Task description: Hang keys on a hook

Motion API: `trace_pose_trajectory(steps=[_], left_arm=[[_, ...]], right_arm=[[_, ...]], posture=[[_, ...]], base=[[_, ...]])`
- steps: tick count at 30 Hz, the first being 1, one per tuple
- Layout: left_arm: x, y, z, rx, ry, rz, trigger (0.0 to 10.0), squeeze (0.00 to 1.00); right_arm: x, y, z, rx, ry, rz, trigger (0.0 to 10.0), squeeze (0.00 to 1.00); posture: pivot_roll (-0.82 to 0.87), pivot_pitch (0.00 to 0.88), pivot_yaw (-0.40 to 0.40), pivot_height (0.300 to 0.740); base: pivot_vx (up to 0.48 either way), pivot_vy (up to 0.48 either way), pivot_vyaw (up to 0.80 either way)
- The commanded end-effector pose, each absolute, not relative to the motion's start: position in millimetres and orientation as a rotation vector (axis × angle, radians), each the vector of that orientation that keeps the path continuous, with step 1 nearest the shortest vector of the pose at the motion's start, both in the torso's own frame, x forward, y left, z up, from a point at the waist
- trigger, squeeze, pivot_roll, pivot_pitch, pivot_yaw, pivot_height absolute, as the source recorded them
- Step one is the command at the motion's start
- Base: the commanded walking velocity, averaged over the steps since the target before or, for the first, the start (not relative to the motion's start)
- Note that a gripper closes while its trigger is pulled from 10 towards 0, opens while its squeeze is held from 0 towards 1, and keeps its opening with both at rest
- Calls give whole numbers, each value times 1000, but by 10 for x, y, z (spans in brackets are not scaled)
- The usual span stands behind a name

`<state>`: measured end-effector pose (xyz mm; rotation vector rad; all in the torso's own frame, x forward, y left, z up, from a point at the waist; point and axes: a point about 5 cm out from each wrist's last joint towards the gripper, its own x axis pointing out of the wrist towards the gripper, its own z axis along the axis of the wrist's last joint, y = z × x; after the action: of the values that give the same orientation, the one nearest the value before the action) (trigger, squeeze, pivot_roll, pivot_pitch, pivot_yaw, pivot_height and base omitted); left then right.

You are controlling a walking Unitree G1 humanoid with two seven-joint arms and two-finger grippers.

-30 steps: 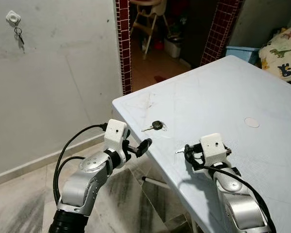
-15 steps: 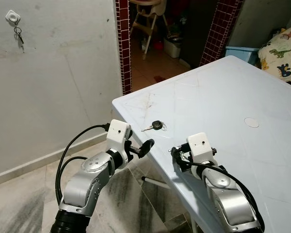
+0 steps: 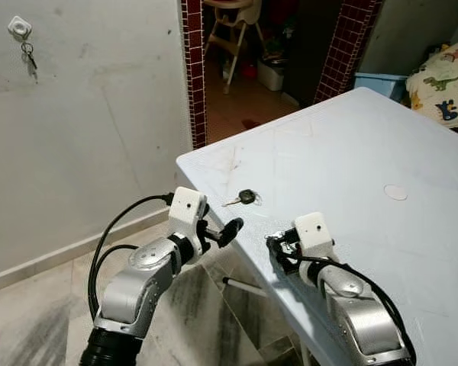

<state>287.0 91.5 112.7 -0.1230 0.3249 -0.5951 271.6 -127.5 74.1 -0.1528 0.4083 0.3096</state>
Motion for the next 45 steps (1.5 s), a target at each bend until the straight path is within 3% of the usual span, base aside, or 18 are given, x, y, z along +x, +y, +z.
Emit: trace_pose_trajectory(steps=[1, 35, 45], left_arm=[[2885, 911, 1139, -112, 323, -601, 10000, 0], [2897, 914, 1143, -102, 325, -605, 10000, 0], [2903, 905, 1147, -100, 322, -608, 10000, 0]], right_arm=[[2700, -1274, 654, -130, 456, 321, 0, 0], [2656, -1368, 488, -22, 502, 271, 0, 0], [2827, -1521, 767, 13, 304, 138, 0, 0]], posture=[[87, 0, -7, 740], [90, 0, -3, 740], [87, 0, 2, 740]], base=[[0, 0, 0], [0, 0, 0], [0, 0, 0]])
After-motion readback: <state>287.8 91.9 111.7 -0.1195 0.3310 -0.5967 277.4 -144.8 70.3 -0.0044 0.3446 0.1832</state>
